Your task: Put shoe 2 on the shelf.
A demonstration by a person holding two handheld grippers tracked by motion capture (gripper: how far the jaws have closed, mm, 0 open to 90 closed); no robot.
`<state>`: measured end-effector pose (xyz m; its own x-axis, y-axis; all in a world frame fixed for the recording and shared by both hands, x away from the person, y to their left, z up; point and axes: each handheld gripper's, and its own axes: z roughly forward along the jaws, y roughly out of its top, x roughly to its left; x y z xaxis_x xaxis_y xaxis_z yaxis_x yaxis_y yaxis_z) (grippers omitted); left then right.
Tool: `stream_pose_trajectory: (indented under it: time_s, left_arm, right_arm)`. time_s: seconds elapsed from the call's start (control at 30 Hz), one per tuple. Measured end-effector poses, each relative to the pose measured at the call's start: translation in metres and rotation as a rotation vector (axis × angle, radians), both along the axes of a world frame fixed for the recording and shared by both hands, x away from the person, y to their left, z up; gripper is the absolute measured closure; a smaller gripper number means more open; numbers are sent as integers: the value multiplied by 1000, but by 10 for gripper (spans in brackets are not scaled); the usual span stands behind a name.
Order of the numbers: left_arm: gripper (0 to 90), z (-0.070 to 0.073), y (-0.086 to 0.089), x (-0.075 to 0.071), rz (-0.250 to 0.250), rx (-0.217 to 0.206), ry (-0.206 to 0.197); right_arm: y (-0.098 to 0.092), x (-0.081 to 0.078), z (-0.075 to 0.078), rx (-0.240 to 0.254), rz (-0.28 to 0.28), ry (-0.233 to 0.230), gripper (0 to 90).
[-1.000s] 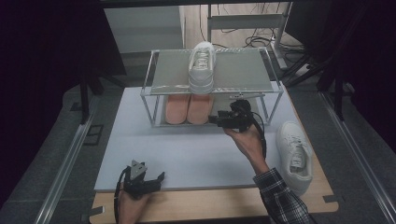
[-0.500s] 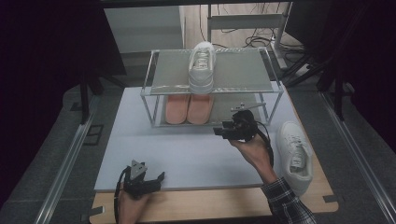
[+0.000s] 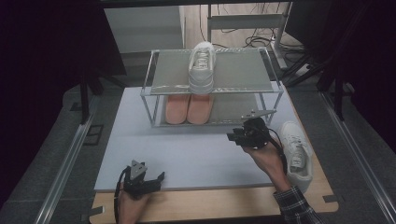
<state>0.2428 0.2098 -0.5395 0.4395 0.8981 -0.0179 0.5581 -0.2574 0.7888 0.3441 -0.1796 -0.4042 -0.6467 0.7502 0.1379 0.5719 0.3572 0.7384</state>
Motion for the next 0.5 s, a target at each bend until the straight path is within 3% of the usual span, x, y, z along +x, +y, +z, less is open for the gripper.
stream_pose_trajectory:
  time_s: [0.1, 0.5]
  left_arm:
    - [112, 0, 0, 0, 0, -1, -1]
    - [112, 0, 0, 0, 3, -3, 1]
  right_arm:
    - [-8, -3, -1, -37, -14, -3, 706]
    - [-54, -10, -5, -107, -133, -13, 891]
